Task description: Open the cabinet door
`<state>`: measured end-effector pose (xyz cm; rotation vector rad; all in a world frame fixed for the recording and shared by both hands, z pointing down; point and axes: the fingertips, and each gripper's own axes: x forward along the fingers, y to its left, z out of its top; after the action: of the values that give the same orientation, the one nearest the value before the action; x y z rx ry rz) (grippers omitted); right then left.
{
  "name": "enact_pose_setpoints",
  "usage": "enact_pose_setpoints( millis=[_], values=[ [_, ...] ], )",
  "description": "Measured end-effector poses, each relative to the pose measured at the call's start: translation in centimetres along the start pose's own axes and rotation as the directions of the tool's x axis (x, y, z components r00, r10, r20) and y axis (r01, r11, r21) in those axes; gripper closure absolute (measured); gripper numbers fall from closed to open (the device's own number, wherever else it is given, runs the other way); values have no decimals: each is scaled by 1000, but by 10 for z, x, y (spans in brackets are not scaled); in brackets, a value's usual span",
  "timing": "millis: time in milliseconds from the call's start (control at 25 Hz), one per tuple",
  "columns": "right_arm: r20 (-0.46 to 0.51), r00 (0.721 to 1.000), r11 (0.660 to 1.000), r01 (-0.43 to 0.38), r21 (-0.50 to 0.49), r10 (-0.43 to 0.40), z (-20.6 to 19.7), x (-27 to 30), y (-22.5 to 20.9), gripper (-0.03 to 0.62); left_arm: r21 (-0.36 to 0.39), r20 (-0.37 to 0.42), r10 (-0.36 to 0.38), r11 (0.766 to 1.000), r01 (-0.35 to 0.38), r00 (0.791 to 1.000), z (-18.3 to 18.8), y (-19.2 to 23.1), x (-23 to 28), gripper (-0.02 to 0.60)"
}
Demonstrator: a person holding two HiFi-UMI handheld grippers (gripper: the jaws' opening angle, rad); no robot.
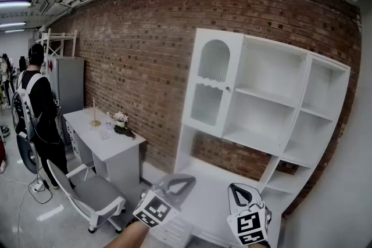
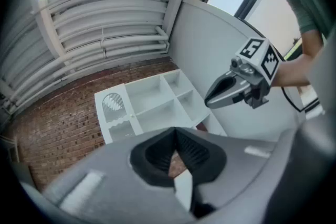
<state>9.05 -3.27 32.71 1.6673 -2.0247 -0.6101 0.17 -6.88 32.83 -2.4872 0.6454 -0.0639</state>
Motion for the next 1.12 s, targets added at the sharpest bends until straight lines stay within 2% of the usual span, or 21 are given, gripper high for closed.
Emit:
enact_pose_setpoints(
  millis=[360,640,1120],
  values=[
    [1,1000,1000,0,6,0,2,4,2,591,-7,-3,-5,1000,5,1000,-6,2,0,580],
    [29,1000,999,-12,52,10,4,4,8,591,-7,-2,-12,1000,11,1000,-10,2,-2,580],
    [44,999,997,15,79,-18,15,12,18,586,-30,0,-38,999,38,999,-20,9,-19,580]
  ],
)
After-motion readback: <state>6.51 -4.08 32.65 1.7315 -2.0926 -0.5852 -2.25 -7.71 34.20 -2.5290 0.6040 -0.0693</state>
